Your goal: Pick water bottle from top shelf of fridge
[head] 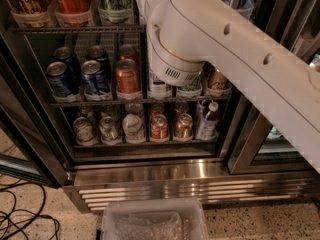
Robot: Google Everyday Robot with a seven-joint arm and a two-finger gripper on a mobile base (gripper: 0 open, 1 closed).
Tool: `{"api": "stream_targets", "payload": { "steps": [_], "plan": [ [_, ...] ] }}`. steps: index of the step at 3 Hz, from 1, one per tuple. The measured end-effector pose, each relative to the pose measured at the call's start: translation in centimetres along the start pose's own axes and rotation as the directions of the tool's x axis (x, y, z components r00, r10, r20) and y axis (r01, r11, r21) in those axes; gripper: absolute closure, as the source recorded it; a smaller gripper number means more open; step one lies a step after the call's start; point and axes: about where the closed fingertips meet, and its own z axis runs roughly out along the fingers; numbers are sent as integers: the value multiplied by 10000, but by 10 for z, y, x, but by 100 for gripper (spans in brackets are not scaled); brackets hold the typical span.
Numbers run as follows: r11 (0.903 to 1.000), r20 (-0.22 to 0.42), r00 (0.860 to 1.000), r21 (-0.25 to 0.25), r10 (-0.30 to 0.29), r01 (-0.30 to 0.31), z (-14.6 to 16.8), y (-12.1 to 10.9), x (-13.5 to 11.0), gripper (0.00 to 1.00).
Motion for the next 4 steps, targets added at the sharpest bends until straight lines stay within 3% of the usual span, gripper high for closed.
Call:
{"api": "stream_targets", "payload": {
  "steps": [4],
  "plan": [
    [10000,339,9994,3,-15,15,-9,-7,-14,100]
  ]
}}
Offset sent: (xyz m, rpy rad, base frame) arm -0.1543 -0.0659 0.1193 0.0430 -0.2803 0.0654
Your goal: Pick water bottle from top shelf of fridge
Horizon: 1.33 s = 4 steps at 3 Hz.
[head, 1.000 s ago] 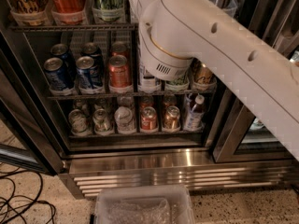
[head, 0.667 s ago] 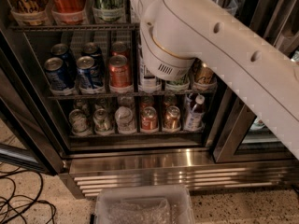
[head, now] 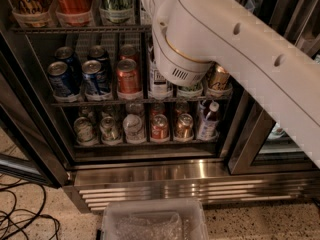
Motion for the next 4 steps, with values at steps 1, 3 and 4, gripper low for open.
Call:
{"api": "stream_targets", "payload": {
  "steps": [1,3,4],
  "plan": [
    [10000,64,10000,-6,-14,14,-2,-1,-3,100],
    [10000,217,9998,-32,-54,55,-7,-4,-11,100],
    [10000,262,9996,-44,-68,69,-8,-5,-13,100]
  ]
}}
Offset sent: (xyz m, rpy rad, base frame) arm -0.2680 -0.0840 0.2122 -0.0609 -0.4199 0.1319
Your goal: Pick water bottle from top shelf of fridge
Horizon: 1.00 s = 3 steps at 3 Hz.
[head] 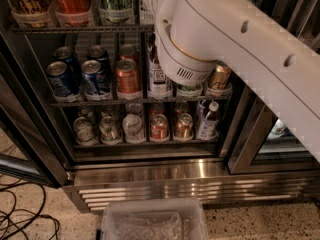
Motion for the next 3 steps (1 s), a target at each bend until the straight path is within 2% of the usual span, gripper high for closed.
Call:
{"api": "stream_targets", "payload": {
  "steps": [3],
  "plan": [
    [10000,162,9999,-50,-57,58,-6,-2,-7,100]
  ]
}}
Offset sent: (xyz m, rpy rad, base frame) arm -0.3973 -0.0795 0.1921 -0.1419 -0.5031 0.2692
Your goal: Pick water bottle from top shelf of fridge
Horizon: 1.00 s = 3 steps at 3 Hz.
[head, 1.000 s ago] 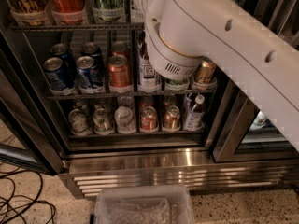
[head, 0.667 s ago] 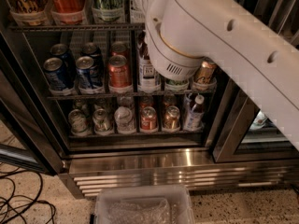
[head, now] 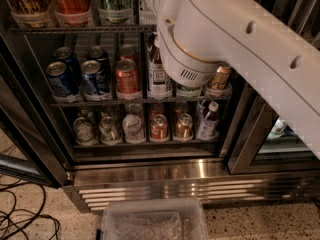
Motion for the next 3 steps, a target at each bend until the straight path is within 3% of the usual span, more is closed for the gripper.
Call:
{"api": "stream_targets", "payload": {
  "steps": [1,2,3],
  "plan": [
    [9998,357,9992,-105,-158,162,-26,-5,-17,100],
    [9987,280,9992,422,-288,276,-41,-42,-13,100],
    [9988,283,9992,414,-288,276,-41,-41,-14,100]
  ]
}}
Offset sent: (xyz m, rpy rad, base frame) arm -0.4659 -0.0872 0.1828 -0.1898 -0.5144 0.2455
